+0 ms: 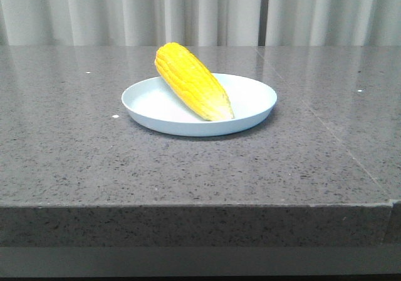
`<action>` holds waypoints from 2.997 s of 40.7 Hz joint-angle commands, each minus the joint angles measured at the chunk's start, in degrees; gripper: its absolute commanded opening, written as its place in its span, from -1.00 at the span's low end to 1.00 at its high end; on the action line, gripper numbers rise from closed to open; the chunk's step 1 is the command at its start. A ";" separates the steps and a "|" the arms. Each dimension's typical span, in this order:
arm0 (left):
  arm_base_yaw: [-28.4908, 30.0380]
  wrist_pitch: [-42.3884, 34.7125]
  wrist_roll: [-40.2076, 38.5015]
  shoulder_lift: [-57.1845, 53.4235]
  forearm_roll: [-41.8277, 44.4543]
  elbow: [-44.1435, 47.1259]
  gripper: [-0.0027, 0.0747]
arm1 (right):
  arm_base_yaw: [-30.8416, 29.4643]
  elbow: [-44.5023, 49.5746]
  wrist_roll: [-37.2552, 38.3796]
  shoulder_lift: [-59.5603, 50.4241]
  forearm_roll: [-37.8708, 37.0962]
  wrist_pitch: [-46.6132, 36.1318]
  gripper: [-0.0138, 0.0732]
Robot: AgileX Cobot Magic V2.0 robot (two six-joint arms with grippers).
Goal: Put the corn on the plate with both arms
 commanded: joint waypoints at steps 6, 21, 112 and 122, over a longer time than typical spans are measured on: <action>0.08 -12.90 -0.46 -1.13 -0.69 4.23 -0.98 | -0.18 -1.33 -0.32 0.12 -0.29 -3.67 -0.84; 0.08 -14.98 -0.46 -1.13 0.86 4.10 -0.98 | -0.18 -1.33 -0.32 0.12 -0.29 -3.67 -0.84; -0.99 -17.09 5.72 -1.13 -0.86 4.10 -0.98 | -0.18 -1.33 -0.32 0.12 -0.29 -3.67 -0.84; -0.99 -17.09 5.72 -1.13 -0.86 4.10 -0.98 | 0.02 -0.76 -0.32 -0.53 -0.03 -4.21 -0.84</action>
